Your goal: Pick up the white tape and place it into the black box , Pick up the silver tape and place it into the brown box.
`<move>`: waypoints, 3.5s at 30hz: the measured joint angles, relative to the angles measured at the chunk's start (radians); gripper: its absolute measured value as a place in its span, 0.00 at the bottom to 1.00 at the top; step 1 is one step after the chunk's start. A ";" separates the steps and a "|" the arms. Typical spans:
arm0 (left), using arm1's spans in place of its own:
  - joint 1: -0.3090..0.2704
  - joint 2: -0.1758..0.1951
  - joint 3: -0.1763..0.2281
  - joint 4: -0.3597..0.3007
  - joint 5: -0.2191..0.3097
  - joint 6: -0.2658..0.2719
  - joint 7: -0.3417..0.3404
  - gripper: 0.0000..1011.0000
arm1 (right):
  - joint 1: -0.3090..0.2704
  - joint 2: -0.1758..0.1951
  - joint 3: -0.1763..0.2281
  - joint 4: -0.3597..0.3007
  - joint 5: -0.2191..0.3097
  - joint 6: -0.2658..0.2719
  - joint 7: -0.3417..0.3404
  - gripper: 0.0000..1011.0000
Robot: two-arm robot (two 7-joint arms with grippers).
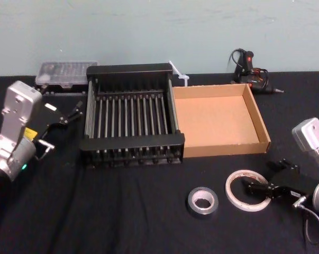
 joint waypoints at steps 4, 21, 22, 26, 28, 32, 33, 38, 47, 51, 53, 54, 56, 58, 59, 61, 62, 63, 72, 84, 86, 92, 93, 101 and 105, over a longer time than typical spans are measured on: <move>0.000 0.000 0.000 0.000 0.000 0.000 0.000 0.99 | 0.000 -0.006 0.004 0.003 -0.010 0.004 0.007 0.99; 0.000 0.000 0.000 0.000 0.000 0.000 0.000 0.99 | -0.002 -0.010 0.011 0.005 -0.014 0.000 0.014 0.99; 0.000 0.000 0.000 0.000 0.000 0.000 0.000 0.99 | -0.002 -0.010 0.011 0.005 -0.014 0.000 0.014 0.99; 0.000 0.000 0.000 0.000 0.000 0.000 0.000 0.99 | -0.002 -0.010 0.011 0.005 -0.014 0.000 0.014 0.99; 0.000 0.000 0.000 0.000 0.000 0.000 0.000 0.99 | -0.002 -0.010 0.010 0.005 -0.014 0.000 0.014 0.97; 0.000 0.000 0.000 0.000 0.000 0.000 0.000 0.99 | -0.002 -0.009 0.010 0.004 -0.013 0.000 0.013 0.89; 0.000 0.000 0.000 0.000 0.000 0.000 0.000 0.99 | -0.002 -0.009 0.010 0.004 -0.013 0.000 0.013 0.86; 0.000 0.000 0.000 0.000 0.000 0.000 0.000 0.99 | -0.002 -0.009 0.010 0.004 -0.013 0.000 0.013 0.72; 0.000 0.000 0.000 0.000 0.000 0.000 0.000 0.99 | -0.002 -0.009 0.010 0.004 -0.012 0.000 0.012 0.42; 0.000 0.000 0.000 0.000 0.000 0.000 0.000 0.99 | -0.002 -0.009 0.010 0.004 -0.012 0.000 0.012 0.33; 0.000 0.000 0.000 0.000 0.000 0.000 0.000 0.99 | -0.002 -0.009 0.010 0.004 -0.012 0.000 0.012 0.24; 0.000 0.000 0.000 0.000 0.000 0.000 0.000 0.99 | -0.002 -0.009 0.010 0.004 -0.012 0.000 0.012 0.22; 0.000 0.000 0.000 0.000 0.000 0.000 0.000 0.99 | -0.002 -0.009 0.010 0.004 -0.012 0.000 0.012 0.16; 0.000 0.000 0.000 0.000 0.000 0.000 0.000 0.99 | -0.002 -0.009 0.010 0.004 -0.012 0.000 0.012 0.11; 0.000 0.000 0.000 0.000 0.000 0.000 0.000 0.99 | -0.002 -0.009 0.010 0.004 -0.012 0.000 0.012 0.10; 0.000 0.000 0.000 0.000 0.000 0.000 0.000 0.99 | -0.002 -0.009 0.010 0.004 -0.012 0.000 0.012 0.10; 0.000 0.000 0.000 0.000 0.000 0.000 0.000 0.99 | -0.002 -0.009 0.010 0.004 -0.012 0.000 0.012 0.10; 0.000 0.000 0.000 0.000 0.000 0.000 0.000 0.99 | -0.002 -0.009 0.010 0.004 -0.012 0.000 0.012 0.10; 0.000 0.000 0.000 0.000 0.000 0.000 0.000 0.99 | -0.002 -0.009 0.010 0.004 -0.012 0.000 0.012 0.10; 0.000 0.000 0.000 0.000 0.000 0.000 0.000 0.99 | -0.010 -0.018 0.054 -0.037 -0.004 -0.022 0.020 0.10; 0.000 0.000 0.000 0.000 0.000 0.000 0.000 0.99 | -0.004 -0.021 0.059 -0.042 0.001 -0.021 0.020 0.10; 0.000 0.000 0.000 0.000 0.000 0.000 0.000 0.99 | 0.037 -0.043 0.062 -0.045 0.006 -0.010 0.008 0.10; 0.000 0.000 0.000 0.000 0.000 0.000 0.000 0.99 | 0.045 -0.048 0.061 -0.043 0.005 -0.009 0.005 0.10; 0.000 0.000 0.000 0.000 0.000 0.000 0.000 0.99 | 0.123 -0.091 0.028 -0.017 -0.030 -0.002 -0.018 0.10; 0.000 0.000 0.000 0.000 0.000 0.000 0.000 0.99 | 0.173 -0.124 0.005 0.010 -0.059 0.001 -0.028 0.10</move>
